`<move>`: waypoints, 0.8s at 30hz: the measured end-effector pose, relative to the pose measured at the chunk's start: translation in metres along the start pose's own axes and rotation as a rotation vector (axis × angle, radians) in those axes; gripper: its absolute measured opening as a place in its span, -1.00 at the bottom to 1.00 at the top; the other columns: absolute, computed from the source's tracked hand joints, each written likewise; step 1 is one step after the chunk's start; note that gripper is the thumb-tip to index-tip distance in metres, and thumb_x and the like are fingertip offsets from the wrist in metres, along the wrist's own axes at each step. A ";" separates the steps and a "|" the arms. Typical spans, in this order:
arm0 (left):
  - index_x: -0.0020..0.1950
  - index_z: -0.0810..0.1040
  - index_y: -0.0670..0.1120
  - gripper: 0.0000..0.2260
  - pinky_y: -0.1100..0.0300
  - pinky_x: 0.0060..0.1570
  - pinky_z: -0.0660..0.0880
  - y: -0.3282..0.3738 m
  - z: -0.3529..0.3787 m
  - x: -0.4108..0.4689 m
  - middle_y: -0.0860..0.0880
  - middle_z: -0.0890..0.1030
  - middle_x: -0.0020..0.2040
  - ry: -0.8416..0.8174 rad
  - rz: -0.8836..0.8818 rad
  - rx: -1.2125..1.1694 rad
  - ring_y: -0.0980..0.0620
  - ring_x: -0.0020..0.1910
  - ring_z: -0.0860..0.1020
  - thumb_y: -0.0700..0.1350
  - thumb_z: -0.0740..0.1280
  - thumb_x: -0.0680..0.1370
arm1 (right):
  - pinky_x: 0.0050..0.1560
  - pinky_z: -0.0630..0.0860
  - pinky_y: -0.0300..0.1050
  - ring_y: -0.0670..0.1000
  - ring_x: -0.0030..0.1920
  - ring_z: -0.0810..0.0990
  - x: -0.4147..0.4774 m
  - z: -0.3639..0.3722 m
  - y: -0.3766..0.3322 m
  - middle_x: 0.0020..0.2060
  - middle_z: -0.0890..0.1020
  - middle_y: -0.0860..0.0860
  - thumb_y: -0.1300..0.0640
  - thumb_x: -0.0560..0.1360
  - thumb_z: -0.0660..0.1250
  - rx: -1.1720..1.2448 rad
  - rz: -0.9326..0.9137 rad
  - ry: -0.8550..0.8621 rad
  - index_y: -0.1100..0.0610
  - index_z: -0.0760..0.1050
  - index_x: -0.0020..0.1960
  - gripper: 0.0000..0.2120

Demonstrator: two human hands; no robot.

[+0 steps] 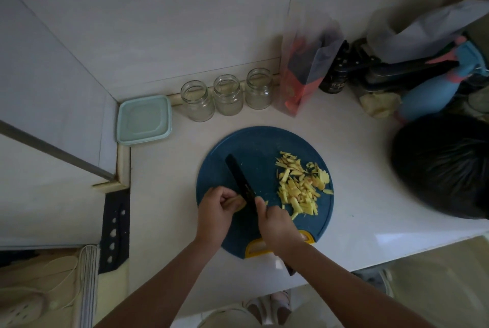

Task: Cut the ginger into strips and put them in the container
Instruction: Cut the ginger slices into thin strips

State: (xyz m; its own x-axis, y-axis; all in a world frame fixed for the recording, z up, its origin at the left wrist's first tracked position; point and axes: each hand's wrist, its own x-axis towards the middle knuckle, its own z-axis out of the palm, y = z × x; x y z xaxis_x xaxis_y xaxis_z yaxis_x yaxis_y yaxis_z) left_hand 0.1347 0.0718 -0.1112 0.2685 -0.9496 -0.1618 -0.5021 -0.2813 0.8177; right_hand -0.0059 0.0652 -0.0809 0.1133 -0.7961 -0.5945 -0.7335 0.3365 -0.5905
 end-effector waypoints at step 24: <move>-0.25 0.50 0.04 -0.81 0.15 -0.26 0.50 -0.012 0.003 -0.002 0.01 0.57 -0.25 0.069 0.054 0.015 0.03 -0.24 0.54 -0.09 0.52 0.37 | -0.23 0.34 -0.02 0.05 -0.36 0.36 -0.036 -0.007 0.013 -0.45 0.28 0.03 -0.06 0.67 -0.07 -0.038 -0.096 -0.031 -0.08 0.08 -0.36 -0.59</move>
State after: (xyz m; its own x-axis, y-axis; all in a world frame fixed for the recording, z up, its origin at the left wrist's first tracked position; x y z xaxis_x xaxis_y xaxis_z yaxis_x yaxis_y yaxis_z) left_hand 0.1375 0.0761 -0.1222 0.2962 -0.9519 -0.0789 -0.5292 -0.2323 0.8161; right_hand -0.0239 0.0948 -0.0631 0.2045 -0.8074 -0.5534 -0.7428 0.2402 -0.6249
